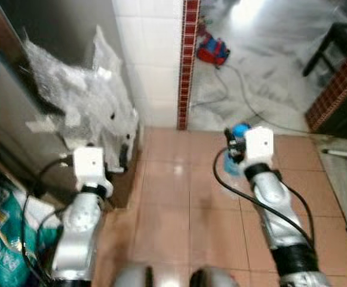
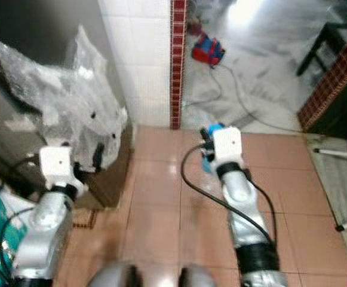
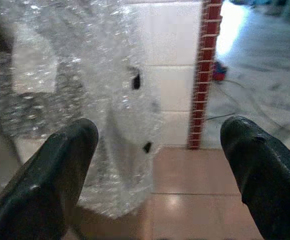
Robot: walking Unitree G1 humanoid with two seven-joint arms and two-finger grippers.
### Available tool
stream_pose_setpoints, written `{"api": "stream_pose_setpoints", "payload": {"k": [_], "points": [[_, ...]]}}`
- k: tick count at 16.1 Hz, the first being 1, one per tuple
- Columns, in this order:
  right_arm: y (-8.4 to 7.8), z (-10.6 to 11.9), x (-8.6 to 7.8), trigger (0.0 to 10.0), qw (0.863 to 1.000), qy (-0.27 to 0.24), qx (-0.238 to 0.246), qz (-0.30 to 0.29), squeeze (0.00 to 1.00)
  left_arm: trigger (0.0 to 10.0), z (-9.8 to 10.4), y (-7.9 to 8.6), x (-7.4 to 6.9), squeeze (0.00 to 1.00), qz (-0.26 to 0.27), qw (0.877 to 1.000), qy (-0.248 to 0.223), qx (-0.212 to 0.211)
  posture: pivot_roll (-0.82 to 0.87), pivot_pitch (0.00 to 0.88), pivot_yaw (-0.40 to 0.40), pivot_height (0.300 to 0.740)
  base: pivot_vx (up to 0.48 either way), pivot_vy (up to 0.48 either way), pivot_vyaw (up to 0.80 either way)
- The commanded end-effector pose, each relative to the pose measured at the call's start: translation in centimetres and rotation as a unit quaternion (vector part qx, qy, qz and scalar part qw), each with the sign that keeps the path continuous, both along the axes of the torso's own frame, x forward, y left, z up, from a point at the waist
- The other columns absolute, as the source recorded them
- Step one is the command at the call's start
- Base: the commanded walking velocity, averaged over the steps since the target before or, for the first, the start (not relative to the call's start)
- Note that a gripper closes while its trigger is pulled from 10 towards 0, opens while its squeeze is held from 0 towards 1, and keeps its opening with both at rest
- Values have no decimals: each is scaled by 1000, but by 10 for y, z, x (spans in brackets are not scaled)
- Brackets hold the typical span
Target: Restocking fridge
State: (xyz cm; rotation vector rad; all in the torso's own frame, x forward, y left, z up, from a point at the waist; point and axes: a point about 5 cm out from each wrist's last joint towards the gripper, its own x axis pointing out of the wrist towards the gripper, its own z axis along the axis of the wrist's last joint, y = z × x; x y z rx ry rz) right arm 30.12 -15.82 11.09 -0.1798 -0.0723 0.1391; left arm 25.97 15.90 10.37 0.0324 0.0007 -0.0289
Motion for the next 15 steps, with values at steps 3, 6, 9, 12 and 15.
{"api": "stream_pose_setpoints", "payload": {"k": [3,6,9,12,15], "points": [[9,11,3,10000,999,-26,-8,22,0,10000,6,12,-2,0,19,1000,-19,11,65,69,-10,740,0,0,0],[11,8,2,10000,999,-22,-16,32,0,10000,8,9,-1,0,19,999,-33,15,58,74,-13,740,0,0,413],[10,9,1,10000,999,-23,-20,33,0,10000,9,5,0,0,8,999,-35,10,53,77,-13,740,0,0,685],[12,12,1,10000,998,-29,-22,44,0,10000,9,4,-1,0,10,999,-38,10,52,80,-16,740,0,0,573],[10,12,2,10000,999,-29,-27,37,0,10000,9,2,-1,0,3,999,-39,5,52,82,-20,740,0,0,517]]}}
